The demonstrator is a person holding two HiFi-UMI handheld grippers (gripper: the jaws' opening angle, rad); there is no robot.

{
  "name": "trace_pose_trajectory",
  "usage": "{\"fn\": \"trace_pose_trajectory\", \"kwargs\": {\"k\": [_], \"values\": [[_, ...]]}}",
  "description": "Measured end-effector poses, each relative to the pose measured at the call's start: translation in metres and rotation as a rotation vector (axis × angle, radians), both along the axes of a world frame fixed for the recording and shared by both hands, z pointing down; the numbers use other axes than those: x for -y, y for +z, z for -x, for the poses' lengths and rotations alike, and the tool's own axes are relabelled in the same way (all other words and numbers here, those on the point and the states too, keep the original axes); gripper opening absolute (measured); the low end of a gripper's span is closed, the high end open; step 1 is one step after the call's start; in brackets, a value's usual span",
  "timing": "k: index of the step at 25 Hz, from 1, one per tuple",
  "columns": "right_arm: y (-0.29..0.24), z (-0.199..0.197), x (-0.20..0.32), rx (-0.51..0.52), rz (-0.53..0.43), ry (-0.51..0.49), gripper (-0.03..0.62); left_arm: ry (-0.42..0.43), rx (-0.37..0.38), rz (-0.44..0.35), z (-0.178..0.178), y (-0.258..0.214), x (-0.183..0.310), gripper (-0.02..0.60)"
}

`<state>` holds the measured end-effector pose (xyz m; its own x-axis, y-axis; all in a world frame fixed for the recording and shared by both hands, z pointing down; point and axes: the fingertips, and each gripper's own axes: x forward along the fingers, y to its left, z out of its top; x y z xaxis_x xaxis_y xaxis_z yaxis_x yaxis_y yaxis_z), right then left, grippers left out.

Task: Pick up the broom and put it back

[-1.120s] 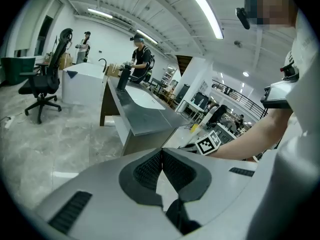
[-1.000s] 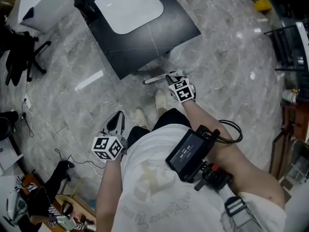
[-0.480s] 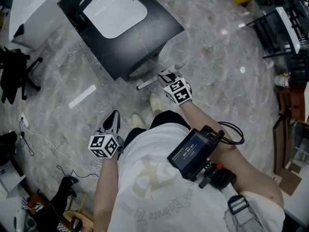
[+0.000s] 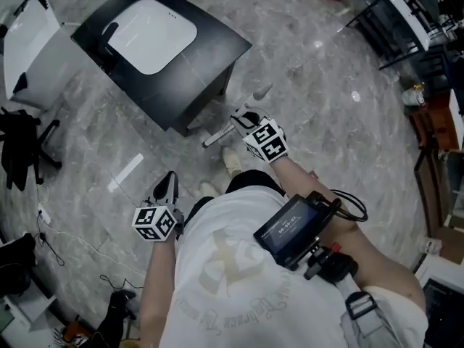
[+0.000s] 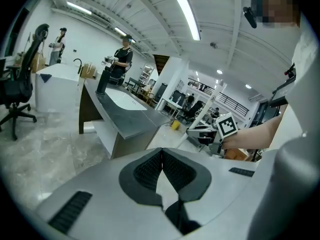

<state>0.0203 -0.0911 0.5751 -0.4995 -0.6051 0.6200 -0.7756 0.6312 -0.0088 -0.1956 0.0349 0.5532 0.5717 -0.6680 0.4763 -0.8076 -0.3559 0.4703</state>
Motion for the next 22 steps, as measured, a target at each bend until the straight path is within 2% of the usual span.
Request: {"fn": "trace_pose_trajectory", "kwargs": {"k": [22], "values": [[-0.107,0.003,-0.060,0.113,-0.158,0.018,0.095,0.206,0.017,-0.095,-0.030,-0.031,-0.005,0.012]]}}
